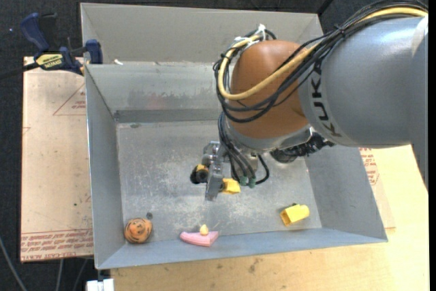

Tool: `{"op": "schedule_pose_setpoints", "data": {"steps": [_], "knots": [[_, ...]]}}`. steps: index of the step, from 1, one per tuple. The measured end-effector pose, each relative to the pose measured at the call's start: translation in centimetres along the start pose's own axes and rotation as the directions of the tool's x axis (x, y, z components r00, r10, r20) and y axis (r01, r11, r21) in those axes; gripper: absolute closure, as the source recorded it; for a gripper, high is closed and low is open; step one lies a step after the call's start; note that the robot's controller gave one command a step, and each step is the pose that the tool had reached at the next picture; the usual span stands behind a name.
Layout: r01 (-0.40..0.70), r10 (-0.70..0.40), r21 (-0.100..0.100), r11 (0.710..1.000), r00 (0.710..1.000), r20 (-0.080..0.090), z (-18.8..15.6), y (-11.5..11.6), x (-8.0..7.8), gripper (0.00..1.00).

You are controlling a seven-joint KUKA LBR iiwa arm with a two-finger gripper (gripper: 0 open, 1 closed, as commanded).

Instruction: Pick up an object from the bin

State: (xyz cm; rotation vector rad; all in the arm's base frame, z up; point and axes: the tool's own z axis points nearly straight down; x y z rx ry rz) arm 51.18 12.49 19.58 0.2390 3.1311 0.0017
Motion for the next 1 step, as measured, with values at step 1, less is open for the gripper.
{"op": "schedule_pose_setpoints", "data": {"steps": [1], "knots": [[0.052,-0.051,0.003,0.999,0.999,-0.007,-4.71,-0.36,0.56,1.00]]}}
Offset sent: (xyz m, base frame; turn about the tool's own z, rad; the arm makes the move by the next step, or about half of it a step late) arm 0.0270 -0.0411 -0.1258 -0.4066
